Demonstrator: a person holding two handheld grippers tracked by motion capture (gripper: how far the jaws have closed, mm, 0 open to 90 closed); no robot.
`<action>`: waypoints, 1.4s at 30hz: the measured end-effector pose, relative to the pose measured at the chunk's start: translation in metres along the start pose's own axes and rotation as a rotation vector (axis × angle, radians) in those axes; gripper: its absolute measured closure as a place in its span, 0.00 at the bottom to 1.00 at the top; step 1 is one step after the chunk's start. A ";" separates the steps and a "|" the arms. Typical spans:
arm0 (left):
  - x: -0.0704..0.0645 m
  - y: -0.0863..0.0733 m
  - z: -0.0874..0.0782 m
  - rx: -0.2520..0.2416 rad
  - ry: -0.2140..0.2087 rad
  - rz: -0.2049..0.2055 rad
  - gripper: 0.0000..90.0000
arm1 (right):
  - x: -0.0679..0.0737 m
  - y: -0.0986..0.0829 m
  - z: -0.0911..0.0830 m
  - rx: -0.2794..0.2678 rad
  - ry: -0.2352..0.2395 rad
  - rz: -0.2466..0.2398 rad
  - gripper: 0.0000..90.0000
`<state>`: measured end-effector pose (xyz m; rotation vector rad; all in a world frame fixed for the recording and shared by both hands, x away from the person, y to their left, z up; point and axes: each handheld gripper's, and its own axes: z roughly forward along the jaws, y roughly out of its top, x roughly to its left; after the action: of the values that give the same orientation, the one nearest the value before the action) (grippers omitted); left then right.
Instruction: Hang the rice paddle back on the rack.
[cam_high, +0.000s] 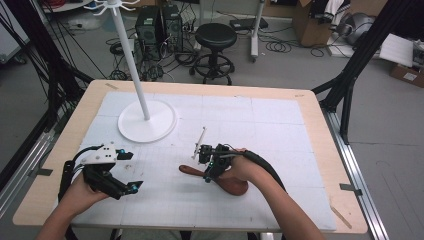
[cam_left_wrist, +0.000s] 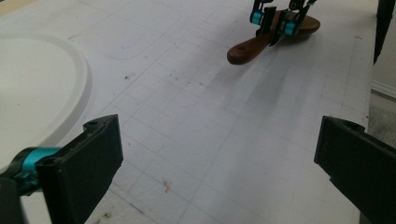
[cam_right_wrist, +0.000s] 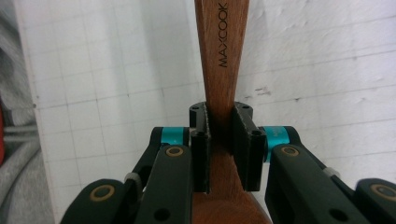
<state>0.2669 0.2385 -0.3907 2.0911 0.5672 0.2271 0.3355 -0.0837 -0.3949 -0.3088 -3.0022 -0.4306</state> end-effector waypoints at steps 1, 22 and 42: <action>0.000 0.000 0.000 0.000 -0.001 0.000 0.02 | -0.001 -0.001 -0.002 -0.015 0.005 0.002 0.88; -0.003 0.000 0.000 -0.006 -0.012 0.014 0.02 | -0.008 -0.009 -0.041 -0.314 0.020 -0.043 0.88; -0.003 0.001 -0.006 -0.059 -0.006 0.023 0.02 | -0.018 -0.013 -0.067 -0.541 0.051 -0.004 0.87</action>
<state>0.2624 0.2410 -0.3868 2.0415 0.5268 0.2481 0.3549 -0.1181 -0.3367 -0.3187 -2.7808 -1.2286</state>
